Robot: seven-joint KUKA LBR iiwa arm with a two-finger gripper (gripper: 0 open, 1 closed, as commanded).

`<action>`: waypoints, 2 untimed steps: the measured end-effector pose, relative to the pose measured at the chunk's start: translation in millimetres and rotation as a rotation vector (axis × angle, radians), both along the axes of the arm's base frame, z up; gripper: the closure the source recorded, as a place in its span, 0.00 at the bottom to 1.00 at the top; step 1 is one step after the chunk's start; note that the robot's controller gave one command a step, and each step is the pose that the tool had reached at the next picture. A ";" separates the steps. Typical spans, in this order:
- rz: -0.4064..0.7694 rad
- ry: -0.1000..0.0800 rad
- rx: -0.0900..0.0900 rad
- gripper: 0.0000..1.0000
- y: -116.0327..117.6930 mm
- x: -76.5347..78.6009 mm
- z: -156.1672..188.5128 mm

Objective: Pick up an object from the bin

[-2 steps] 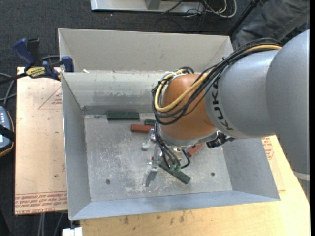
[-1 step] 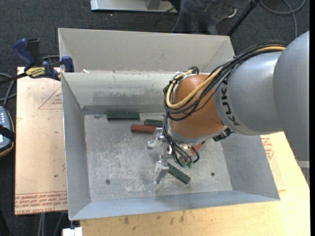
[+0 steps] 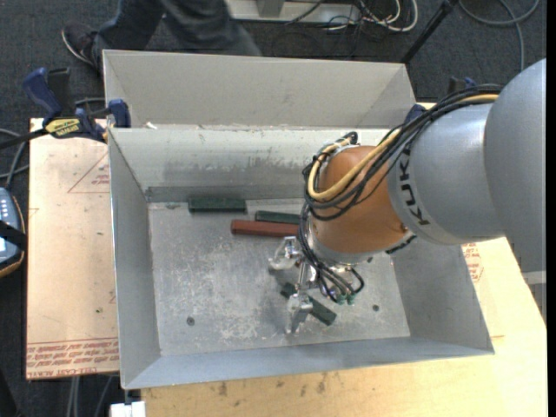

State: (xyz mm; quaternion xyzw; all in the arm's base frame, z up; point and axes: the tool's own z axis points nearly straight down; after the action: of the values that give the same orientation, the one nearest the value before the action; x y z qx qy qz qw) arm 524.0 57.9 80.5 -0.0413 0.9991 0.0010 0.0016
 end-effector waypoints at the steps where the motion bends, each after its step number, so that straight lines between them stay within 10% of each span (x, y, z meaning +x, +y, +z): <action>1: 0.409 -0.022 0.002 1.00 -49.1 6.2 -2.0; 2: 0.409 -0.022 0.002 1.00 -49.1 6.2 -2.0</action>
Offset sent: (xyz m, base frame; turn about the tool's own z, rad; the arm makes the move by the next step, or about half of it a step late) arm 0.0000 0.0000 0.0000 0.0000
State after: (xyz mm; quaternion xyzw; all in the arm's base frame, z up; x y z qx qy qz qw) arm 530.2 8.8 78.6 -0.2436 0.9698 0.0018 0.0125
